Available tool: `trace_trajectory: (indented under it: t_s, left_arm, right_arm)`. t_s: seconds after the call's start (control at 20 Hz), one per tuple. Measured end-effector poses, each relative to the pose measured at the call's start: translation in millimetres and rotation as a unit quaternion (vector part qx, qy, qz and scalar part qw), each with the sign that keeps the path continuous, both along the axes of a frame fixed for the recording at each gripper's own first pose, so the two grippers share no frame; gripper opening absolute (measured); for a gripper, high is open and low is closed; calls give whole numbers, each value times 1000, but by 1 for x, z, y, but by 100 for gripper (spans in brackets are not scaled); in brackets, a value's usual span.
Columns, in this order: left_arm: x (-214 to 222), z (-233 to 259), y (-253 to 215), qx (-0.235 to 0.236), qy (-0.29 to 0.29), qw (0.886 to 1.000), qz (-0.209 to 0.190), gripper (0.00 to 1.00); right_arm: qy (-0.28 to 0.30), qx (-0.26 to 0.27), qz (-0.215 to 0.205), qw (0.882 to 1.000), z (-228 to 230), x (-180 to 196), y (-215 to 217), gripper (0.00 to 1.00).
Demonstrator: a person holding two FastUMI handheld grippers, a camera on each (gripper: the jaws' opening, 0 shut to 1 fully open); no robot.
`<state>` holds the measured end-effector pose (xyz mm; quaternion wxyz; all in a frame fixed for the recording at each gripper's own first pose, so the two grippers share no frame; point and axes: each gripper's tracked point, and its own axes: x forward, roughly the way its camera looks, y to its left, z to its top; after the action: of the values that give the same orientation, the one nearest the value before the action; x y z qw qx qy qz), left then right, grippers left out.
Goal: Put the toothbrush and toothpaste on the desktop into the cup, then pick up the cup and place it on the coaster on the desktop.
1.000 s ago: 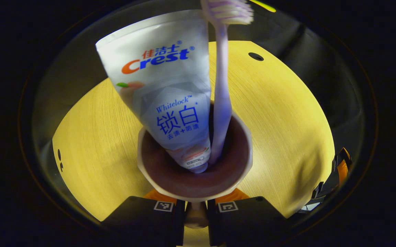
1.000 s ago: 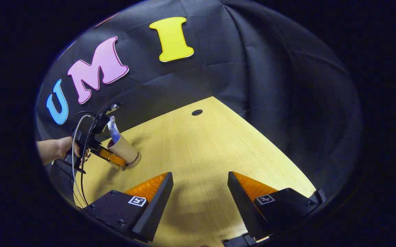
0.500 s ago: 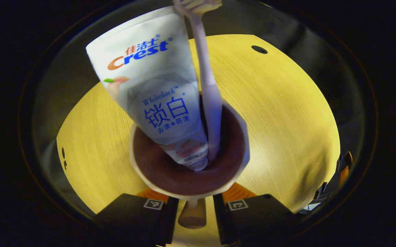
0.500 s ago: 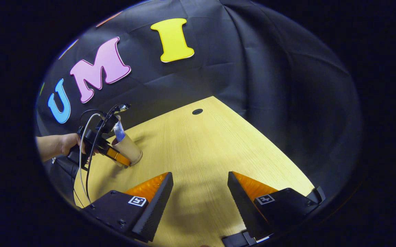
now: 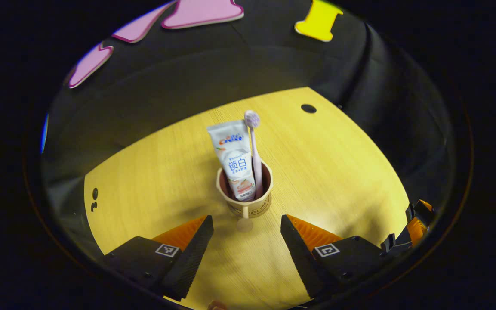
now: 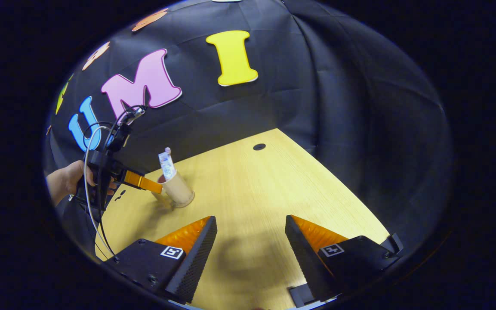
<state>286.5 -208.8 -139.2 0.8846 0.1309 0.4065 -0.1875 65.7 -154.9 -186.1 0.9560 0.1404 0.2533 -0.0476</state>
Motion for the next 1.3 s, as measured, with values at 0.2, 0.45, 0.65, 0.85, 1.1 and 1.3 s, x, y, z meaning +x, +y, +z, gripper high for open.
trace_trajectory:
  t_s: [0.2,0.45,0.65,0.85,1.1,1.3]
  left_arm:
    - [-42,82,33,-45,-124,991,16,98]
    - [-118,159,87,-104,-249,961,68,98]
    - [-185,202,136,-140,-316,932,110,98]
    - [-254,224,181,-166,-372,901,150,98]
    - [-323,213,215,-206,-413,866,189,97]
    - [-352,174,244,-245,-393,852,244,97]
  right_arm:
    - [-36,-26,27,999,50,-2,32,98]
    - [-99,-48,54,992,123,3,78,98]
    - [-158,-56,69,983,174,-9,118,98]
    - [-178,-36,89,979,192,-42,161,98]
    - [-177,-60,107,977,184,-81,185,98]
    - [-145,-60,146,977,154,-110,215,98]
